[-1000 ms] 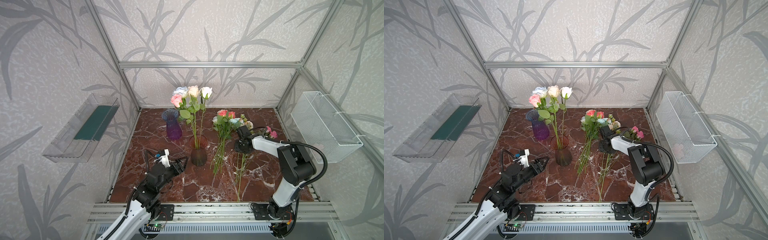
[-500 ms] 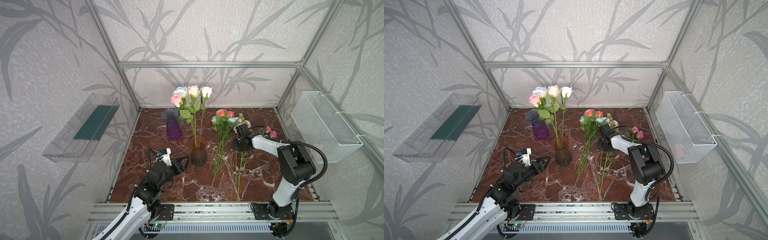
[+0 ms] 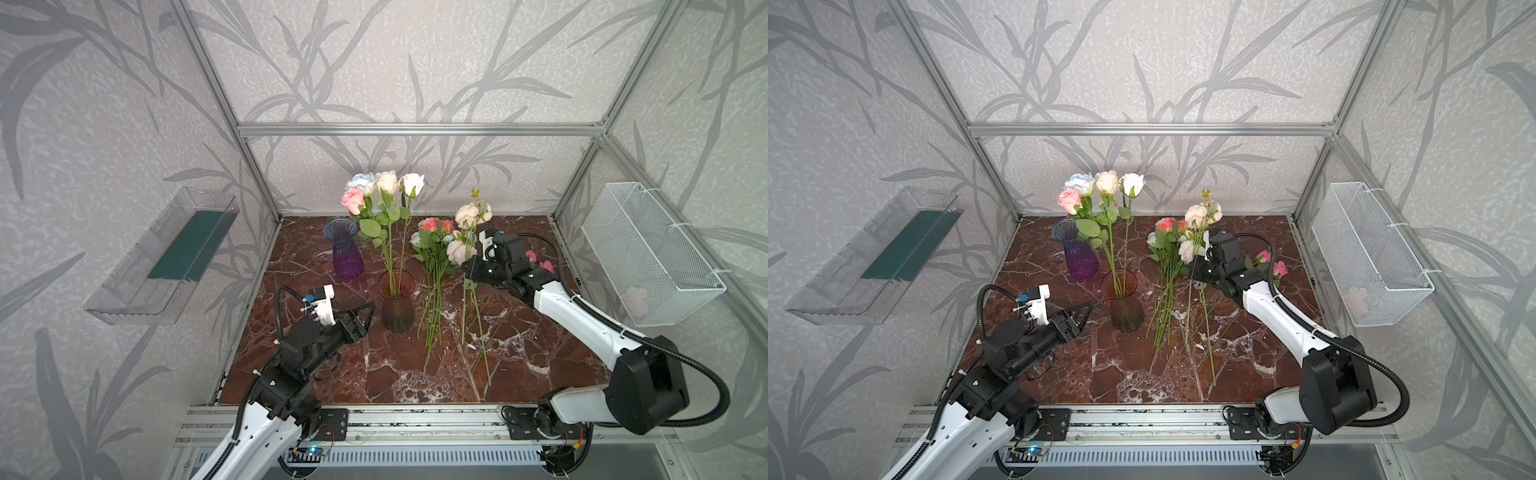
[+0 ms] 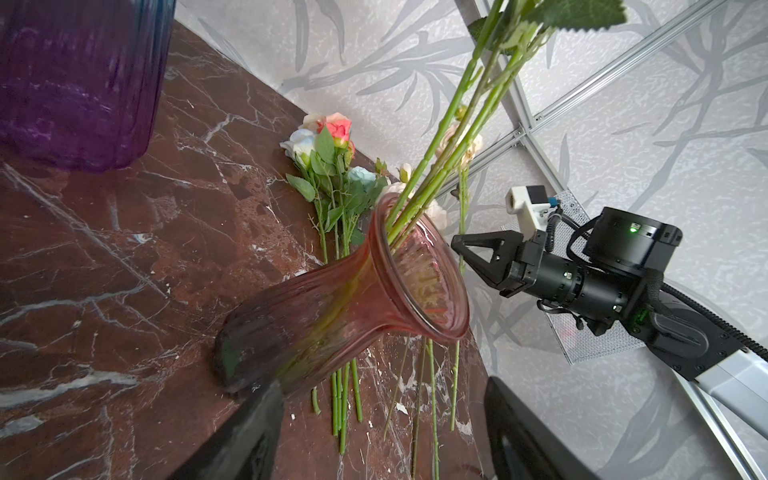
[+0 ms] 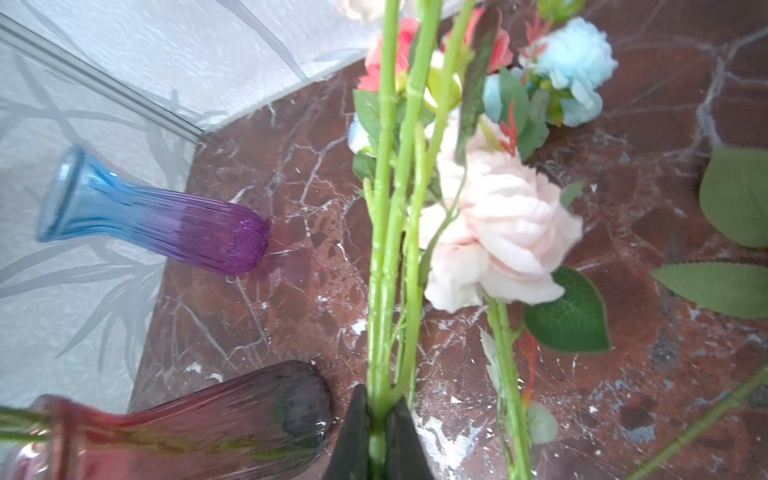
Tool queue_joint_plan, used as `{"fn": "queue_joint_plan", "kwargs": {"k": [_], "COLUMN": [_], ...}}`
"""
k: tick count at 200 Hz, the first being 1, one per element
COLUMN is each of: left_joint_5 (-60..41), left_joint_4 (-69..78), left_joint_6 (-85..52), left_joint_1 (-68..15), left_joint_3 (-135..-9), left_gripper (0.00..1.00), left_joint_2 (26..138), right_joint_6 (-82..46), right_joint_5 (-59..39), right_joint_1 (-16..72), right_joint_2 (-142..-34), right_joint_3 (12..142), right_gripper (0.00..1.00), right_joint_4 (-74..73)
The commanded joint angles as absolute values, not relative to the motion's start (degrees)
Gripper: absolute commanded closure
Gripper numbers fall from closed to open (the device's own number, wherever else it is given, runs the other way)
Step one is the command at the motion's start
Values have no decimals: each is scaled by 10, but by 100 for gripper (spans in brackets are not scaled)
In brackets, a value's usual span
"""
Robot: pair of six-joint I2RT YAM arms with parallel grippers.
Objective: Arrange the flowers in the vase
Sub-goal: 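Grasp a peach rose stem in the pile with the right gripper and lift, then carry the peach rose toward the vase while the left gripper reaches for its stem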
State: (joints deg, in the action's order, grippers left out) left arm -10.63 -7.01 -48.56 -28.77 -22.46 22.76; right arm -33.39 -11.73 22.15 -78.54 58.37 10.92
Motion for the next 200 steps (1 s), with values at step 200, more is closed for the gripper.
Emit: {"fn": "queue_joint_plan", "kwargs": {"k": [200], "left_joint_5": [-143], "left_joint_4": [-87], "left_joint_6": [-236], "left_joint_1": [-513], "left_joint_3": [-529], "left_gripper": [23], "left_joint_2": [494], "right_joint_6": [-246], "right_joint_5": [-116], "right_joint_1": [365], "right_joint_2": [-499], "right_joint_3": [439], "right_gripper": [100], "right_joint_4": [-219]}}
